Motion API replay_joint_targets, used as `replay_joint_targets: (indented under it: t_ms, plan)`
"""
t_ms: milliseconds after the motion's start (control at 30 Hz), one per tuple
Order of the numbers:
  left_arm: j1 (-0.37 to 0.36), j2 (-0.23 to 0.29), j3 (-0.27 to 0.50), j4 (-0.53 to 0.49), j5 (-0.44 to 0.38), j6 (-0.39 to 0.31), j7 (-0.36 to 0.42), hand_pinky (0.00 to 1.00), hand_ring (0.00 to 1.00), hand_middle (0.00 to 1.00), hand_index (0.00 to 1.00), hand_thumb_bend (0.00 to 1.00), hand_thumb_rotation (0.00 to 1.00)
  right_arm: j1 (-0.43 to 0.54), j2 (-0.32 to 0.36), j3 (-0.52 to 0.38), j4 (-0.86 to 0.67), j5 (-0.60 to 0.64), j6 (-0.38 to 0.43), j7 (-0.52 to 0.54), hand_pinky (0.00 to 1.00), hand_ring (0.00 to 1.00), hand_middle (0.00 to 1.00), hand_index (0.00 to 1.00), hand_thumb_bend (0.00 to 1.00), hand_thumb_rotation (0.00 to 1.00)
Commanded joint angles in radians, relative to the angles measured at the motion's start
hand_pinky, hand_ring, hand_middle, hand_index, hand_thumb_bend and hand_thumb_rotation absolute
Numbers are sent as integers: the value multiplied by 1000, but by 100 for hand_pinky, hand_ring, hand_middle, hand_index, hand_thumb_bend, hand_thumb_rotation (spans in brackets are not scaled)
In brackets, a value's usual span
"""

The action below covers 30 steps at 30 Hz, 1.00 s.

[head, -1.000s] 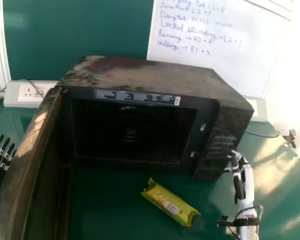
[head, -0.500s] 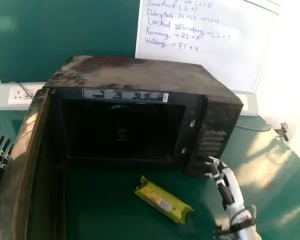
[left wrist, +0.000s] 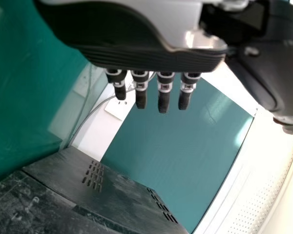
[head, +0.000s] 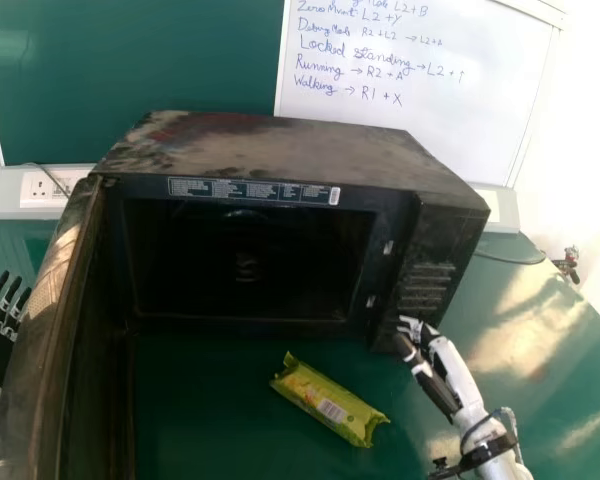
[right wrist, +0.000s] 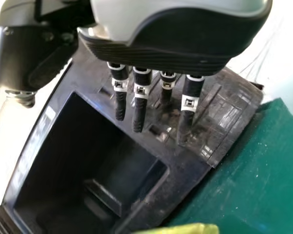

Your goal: Put biscuit inside oven

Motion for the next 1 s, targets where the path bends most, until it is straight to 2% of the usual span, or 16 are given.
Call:
replay_joint_targets:
  t_ms: [0,100,333,500,800,967]
  plan:
    - [24,-31,1,17,-22,14,-2,61,74,82,92,6,0,14,-17,0,-35,-28,14,-6,62,74,79,86,88,43]
    - [25,-33,-1,13,-17,11,6,60,74,82,92,7,0,21,-27,1,-61,-54,17,-2,62,74,80,86,88,46]
    - [24,-33,-3,10,-16,15,10,66,75,82,92,7,0,42,-44,0,-141,-79,67,18,62,76,83,87,92,48]
    - [24,-35,-2,12,-13,8,12,62,74,82,91,7,0,56,-64,7,-203,-92,134,50,66,79,86,89,93,49]
    - [26,-35,-4,9,-9,8,17,59,74,82,92,7,0,55,-85,22,-281,-97,228,108,71,85,89,92,93,42]
    - [24,-34,-3,10,-12,13,21,64,75,82,92,7,0,52,-110,41,-317,-147,261,118,72,85,90,93,93,39]
